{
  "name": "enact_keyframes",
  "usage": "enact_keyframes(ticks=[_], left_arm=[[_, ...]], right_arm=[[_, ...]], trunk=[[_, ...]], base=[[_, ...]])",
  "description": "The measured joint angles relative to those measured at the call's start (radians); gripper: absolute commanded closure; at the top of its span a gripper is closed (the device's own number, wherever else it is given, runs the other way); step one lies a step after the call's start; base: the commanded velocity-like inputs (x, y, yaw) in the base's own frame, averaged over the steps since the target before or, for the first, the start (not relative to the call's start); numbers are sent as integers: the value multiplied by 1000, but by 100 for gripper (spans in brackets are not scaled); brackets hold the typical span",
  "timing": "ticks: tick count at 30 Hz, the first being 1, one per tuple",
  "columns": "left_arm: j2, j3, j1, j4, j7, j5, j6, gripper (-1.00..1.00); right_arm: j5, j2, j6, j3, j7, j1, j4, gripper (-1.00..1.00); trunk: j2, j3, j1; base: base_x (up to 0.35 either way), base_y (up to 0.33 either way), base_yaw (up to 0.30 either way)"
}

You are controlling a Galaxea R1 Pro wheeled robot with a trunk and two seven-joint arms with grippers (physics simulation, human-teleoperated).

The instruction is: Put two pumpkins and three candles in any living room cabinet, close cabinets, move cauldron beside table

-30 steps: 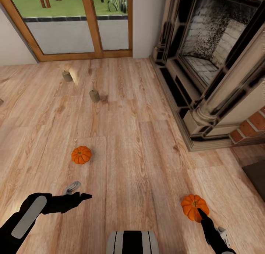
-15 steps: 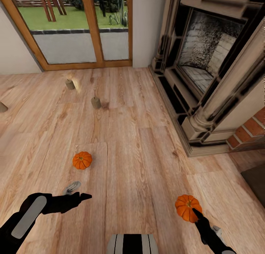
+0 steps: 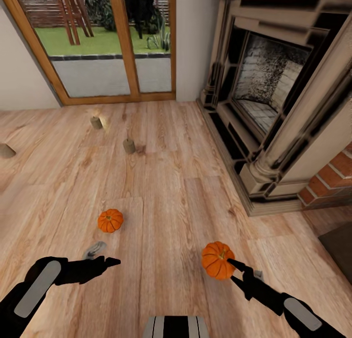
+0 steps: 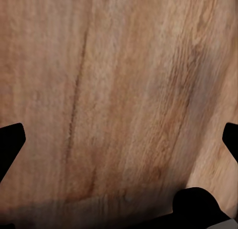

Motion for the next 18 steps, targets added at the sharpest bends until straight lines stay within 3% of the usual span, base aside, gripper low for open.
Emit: enact_keyframes(ticks=[6,8,11,14,18], left_arm=[[7,5,0,0,0,-3,0,-100],[8,5,0,0,0,-3,0,-100],[15,7,0,0,-1,0,0,-100],[21,8,0,1,-1,3,0,-100],[23,15,-1,5,0,-2,0,-100]], right_arm=[[7,-5,39,0,1,0,-21,100],[46,-4,38,1,8,0,-21,100],[152,3,29,-5,66,0,-20,100],[181,3,21,-7,108,0,-17,100],[191,4,17,-7,123,0,-13,100]], trunk=[[1,23,-3],[2,31,-4],[3,43,-5],[3,54,-6],[4,70,-8]], base=[[0,0,0],[0,0,0],[0,0,0],[0,0,0],[0,0,0]])
